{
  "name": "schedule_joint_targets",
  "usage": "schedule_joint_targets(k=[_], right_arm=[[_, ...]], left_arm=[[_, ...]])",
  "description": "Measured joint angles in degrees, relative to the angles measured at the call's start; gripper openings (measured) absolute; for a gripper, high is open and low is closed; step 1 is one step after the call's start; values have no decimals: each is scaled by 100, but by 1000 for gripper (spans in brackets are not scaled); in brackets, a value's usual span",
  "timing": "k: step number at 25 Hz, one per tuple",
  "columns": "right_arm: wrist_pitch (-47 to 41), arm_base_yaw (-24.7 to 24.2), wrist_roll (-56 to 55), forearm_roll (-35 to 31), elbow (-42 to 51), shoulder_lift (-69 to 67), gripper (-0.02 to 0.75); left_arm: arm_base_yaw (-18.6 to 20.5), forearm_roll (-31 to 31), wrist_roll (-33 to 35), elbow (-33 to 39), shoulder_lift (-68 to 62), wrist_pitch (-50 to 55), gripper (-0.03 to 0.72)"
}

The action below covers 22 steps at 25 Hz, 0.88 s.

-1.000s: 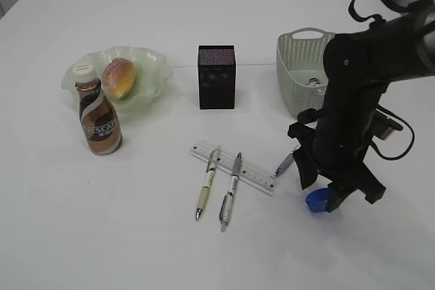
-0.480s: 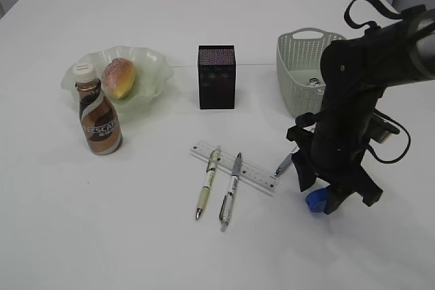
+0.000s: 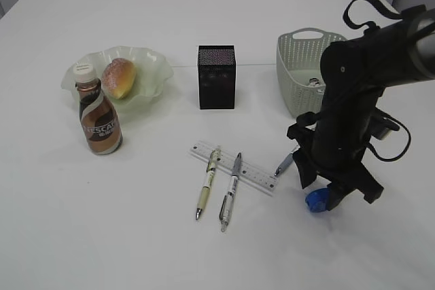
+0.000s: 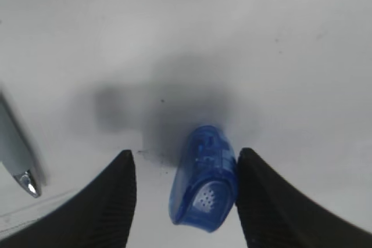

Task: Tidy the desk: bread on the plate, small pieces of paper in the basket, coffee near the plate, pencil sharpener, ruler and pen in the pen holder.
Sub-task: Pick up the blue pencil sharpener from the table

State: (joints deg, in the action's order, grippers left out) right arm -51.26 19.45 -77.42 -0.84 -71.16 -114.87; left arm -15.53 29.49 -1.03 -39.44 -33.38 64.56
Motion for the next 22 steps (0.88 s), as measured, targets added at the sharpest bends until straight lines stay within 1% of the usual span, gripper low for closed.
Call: schedule_joint_targets(k=[11, 18, 22], right_arm=[[74, 0, -9, 13, 0, 0, 428], [-267, 0, -9, -11, 0, 0, 428], [-266, 0, -9, -11, 0, 0, 428]], left_arm=[[0, 0, 0, 0, 0, 9, 247], [0, 0, 0, 0, 0, 9, 247], [0, 0, 0, 0, 0, 9, 247]])
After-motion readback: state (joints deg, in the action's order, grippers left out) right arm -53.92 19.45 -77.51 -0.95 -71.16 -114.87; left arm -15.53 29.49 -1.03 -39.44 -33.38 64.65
